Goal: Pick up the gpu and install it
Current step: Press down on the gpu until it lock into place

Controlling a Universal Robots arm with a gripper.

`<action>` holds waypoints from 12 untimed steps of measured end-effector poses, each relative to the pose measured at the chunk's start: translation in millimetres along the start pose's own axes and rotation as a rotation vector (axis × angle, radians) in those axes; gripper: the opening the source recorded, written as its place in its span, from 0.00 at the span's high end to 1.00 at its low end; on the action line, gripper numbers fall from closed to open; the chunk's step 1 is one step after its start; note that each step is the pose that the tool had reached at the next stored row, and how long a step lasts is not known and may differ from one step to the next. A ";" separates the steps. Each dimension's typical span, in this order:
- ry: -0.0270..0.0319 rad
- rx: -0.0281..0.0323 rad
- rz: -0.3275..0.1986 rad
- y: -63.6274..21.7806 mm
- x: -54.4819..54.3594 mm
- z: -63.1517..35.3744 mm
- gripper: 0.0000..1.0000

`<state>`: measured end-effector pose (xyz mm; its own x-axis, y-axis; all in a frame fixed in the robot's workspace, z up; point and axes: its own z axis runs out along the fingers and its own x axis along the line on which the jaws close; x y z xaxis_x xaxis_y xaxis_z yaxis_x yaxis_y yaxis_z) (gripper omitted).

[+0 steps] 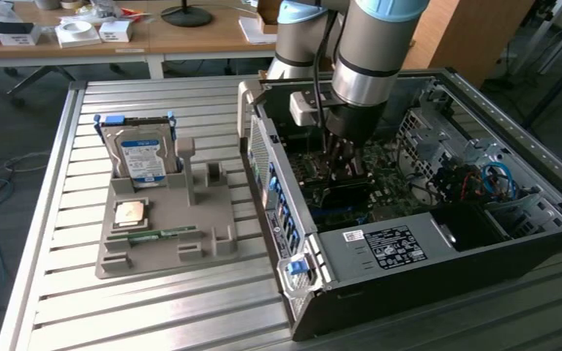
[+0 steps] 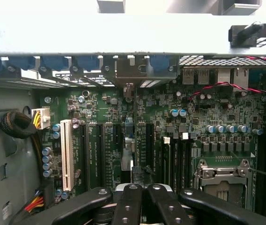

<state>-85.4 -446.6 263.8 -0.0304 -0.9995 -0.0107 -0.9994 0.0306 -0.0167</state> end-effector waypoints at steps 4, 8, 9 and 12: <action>-0.0002 0.0000 0.000 0.2 0.0 0.2 0.89; 0.0001 -0.0001 0.000 0.2 0.0 0.1 0.89; 0.0001 -0.0001 0.000 0.3 0.0 0.4 0.89; -0.0003 -0.0003 0.000 0.8 0.1 0.8 0.89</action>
<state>-86.2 -446.6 262.9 -0.0305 -0.9995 -0.0110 -0.9994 0.0307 -0.0164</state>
